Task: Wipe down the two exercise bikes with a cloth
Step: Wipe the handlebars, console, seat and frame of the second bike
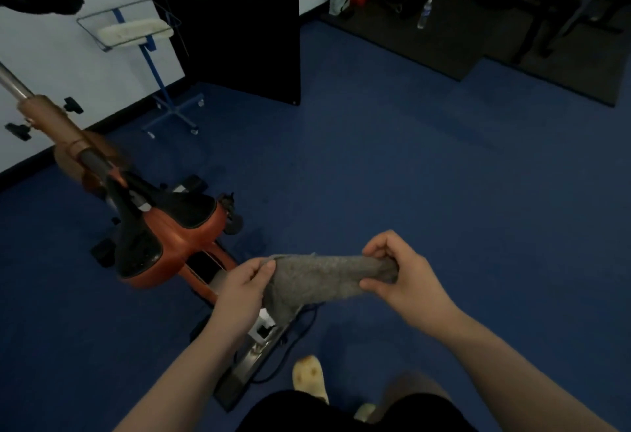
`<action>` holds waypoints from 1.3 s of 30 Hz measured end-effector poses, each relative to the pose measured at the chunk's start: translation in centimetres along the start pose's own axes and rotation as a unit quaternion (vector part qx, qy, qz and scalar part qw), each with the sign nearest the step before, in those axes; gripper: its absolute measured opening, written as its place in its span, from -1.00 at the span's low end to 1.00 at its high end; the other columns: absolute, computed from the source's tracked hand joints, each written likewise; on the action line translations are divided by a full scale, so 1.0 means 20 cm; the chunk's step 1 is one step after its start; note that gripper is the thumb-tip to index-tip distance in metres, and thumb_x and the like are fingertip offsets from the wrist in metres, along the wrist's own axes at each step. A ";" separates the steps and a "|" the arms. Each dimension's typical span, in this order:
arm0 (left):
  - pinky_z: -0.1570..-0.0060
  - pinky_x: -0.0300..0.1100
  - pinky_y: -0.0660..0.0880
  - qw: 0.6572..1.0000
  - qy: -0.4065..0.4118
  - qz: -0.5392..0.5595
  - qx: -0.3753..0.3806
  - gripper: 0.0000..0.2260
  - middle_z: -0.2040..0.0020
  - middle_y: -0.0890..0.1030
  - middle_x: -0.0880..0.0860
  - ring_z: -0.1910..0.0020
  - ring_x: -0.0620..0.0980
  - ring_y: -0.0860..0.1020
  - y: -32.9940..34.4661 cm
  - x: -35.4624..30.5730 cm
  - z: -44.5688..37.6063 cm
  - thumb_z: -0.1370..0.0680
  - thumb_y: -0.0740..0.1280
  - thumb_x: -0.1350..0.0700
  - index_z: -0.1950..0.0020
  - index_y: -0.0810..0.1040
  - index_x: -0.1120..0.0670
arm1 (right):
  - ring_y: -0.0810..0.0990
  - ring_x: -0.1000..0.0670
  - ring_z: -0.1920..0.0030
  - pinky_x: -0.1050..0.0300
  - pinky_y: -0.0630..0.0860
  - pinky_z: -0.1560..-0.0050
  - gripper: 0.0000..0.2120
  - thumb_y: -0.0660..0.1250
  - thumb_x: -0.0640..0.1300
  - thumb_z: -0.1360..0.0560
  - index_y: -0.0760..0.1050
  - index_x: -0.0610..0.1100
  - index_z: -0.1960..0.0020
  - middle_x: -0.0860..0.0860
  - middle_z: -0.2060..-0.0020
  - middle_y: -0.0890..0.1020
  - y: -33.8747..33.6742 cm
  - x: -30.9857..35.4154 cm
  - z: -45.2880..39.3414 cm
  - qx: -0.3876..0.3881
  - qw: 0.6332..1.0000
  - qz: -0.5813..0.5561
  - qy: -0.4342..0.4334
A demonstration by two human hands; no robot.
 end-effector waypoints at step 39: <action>0.06 -0.44 0.46 0.983 0.102 -0.018 -0.154 -0.84 0.05 0.65 -0.15 0.04 -0.29 0.59 1.16 -0.78 -0.92 -0.54 0.41 0.14 -0.05 0.60 -0.11 | 0.65 -0.15 0.06 -0.22 0.58 -0.01 -0.75 0.27 0.00 -0.60 0.64 -0.12 0.09 -0.11 0.16 0.68 -0.65 -0.45 -1.53 0.215 0.967 -0.123 0.065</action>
Point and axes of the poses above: each hand's wrist, its own z-axis away from the middle knuckle, its own y-axis out of the palm, x = y × z, the point moved 5 cm from there along -z, towards the middle knuckle
